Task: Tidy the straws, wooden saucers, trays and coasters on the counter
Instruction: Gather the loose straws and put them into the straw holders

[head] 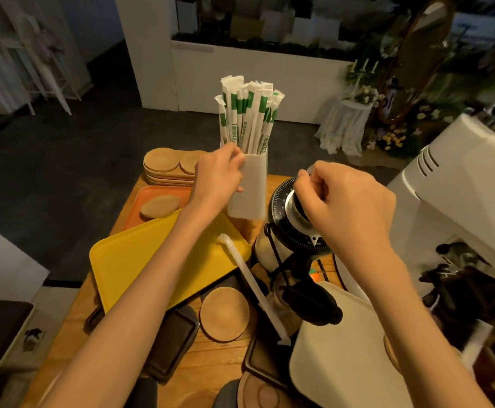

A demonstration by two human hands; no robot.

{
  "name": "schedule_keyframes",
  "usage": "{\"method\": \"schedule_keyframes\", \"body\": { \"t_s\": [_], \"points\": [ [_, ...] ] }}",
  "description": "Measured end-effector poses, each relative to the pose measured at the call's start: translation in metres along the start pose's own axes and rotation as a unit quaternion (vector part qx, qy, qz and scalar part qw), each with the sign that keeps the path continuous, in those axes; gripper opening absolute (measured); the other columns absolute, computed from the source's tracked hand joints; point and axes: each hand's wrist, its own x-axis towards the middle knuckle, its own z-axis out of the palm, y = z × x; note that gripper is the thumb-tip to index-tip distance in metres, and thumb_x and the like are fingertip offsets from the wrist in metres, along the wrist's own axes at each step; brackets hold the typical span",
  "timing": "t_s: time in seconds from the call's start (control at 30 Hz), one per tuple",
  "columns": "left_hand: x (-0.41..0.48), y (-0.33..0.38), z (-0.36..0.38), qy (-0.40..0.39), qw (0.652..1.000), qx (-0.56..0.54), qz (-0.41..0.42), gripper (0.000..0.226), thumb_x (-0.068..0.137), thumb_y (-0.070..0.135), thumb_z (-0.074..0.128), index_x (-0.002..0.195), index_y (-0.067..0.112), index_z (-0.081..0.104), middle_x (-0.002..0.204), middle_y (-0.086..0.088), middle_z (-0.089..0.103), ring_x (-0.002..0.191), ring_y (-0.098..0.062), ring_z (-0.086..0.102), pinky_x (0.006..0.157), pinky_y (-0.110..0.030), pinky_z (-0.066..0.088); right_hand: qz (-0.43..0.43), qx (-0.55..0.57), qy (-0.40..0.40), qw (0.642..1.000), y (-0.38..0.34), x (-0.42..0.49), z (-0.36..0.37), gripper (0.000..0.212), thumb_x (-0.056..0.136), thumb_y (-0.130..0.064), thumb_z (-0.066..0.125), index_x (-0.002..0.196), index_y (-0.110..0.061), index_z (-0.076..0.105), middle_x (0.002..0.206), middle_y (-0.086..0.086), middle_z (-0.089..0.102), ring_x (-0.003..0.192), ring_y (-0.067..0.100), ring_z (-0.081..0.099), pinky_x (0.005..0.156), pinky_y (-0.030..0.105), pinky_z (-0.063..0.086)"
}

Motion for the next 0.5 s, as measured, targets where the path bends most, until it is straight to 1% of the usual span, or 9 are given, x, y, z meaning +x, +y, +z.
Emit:
{"method": "schedule_keyframes", "body": {
  "t_s": [0.07,0.13,0.2,0.23,0.27,0.3,0.37,0.43,0.5],
  "points": [
    [0.012,-0.005,0.015,0.002,1.000,0.004,0.004,0.014,0.098,0.017,0.052,0.100,0.011,0.064,0.090,-0.011,0.067,0.077,-0.017,0.067,0.054,-0.026,0.059,0.001,0.004,-0.002,1.000,0.001,-0.001,0.001,0.040,0.098,-0.037,0.047,0.063,-0.019,0.047,0.062,-0.001,0.052,0.056,0.015,0.049,0.045,0.026,0.027],
    [0.021,-0.012,0.029,0.001,1.000,0.011,0.010,0.015,0.098,0.019,0.052,0.100,0.010,0.064,0.095,-0.013,0.068,0.082,-0.020,0.068,0.060,-0.031,0.061,0.001,0.002,0.000,1.000,0.001,-0.002,0.002,0.040,0.098,-0.038,0.046,0.063,-0.019,0.045,0.061,-0.001,0.052,0.056,0.016,0.049,0.045,0.027,0.028],
    [0.029,-0.016,0.045,-0.009,1.000,0.006,0.013,0.016,0.098,0.020,0.052,0.100,0.008,0.063,0.099,-0.015,0.068,0.087,-0.023,0.068,0.065,-0.034,0.061,0.003,-0.003,0.003,1.000,0.001,-0.002,0.003,0.040,0.097,-0.039,0.044,0.062,-0.020,0.043,0.060,-0.001,0.051,0.056,0.018,0.049,0.045,0.028,0.025],
    [0.032,-0.018,0.054,-0.016,1.000,0.001,0.014,0.016,0.098,0.019,0.051,0.098,0.007,0.063,0.098,-0.015,0.068,0.087,-0.023,0.068,0.065,-0.030,0.061,0.006,-0.005,0.004,1.000,0.003,-0.001,0.005,0.039,0.097,-0.039,0.044,0.062,-0.020,0.042,0.060,-0.001,0.050,0.056,0.018,0.049,0.045,0.028,0.024],
    [0.033,-0.021,0.060,-0.019,1.000,-0.002,0.016,0.015,0.098,0.017,0.051,0.096,0.007,0.062,0.095,-0.013,0.068,0.085,-0.021,0.068,0.063,-0.023,0.058,0.005,-0.007,0.003,1.000,0.001,-0.001,0.004,0.039,0.096,-0.039,0.044,0.062,-0.020,0.041,0.061,-0.001,0.049,0.056,0.018,0.049,0.045,0.028,0.023],
    [0.034,-0.022,0.068,-0.025,1.000,-0.002,0.015,0.013,0.097,0.016,0.051,0.095,0.008,0.062,0.091,-0.010,0.068,0.082,-0.019,0.067,0.060,-0.015,0.053,0.004,-0.009,0.003,1.000,0.001,0.000,0.005,0.039,0.096,-0.039,0.044,0.062,-0.020,0.040,0.061,-0.002,0.048,0.056,0.017,0.048,0.045,0.029,0.022],
    [0.036,-0.025,0.082,-0.034,0.999,-0.003,0.018,0.010,0.096,0.012,0.052,0.095,0.009,0.062,0.089,-0.009,0.067,0.077,-0.014,0.061,0.057,-0.005,0.044,0.005,-0.006,0.013,1.000,0.002,0.001,0.006,0.039,0.095,-0.039,0.045,0.062,-0.021,0.037,0.060,-0.003,0.045,0.055,0.015,0.046,0.045,0.030,0.021],
    [0.037,-0.029,0.092,-0.051,0.999,0.000,0.019,0.010,0.095,0.010,0.053,0.096,0.007,0.062,0.093,-0.013,0.068,0.078,-0.012,0.055,0.061,-0.003,0.038,0.003,0.017,0.028,0.999,-0.001,0.000,0.007,0.039,0.095,-0.038,0.047,0.061,-0.022,0.036,0.059,-0.005,0.043,0.055,0.014,0.045,0.045,0.031,0.022],
    [0.039,-0.030,0.107,-0.072,0.997,0.011,0.005,0.011,0.095,0.012,0.053,0.098,0.007,0.062,0.096,-0.013,0.068,0.082,-0.015,0.057,0.065,-0.010,0.034,0.007,0.028,0.031,0.999,0.002,-0.001,0.009,0.038,0.095,-0.037,0.046,0.061,-0.023,0.037,0.060,-0.006,0.043,0.056,0.014,0.047,0.046,0.031,0.023]
  ]
}}
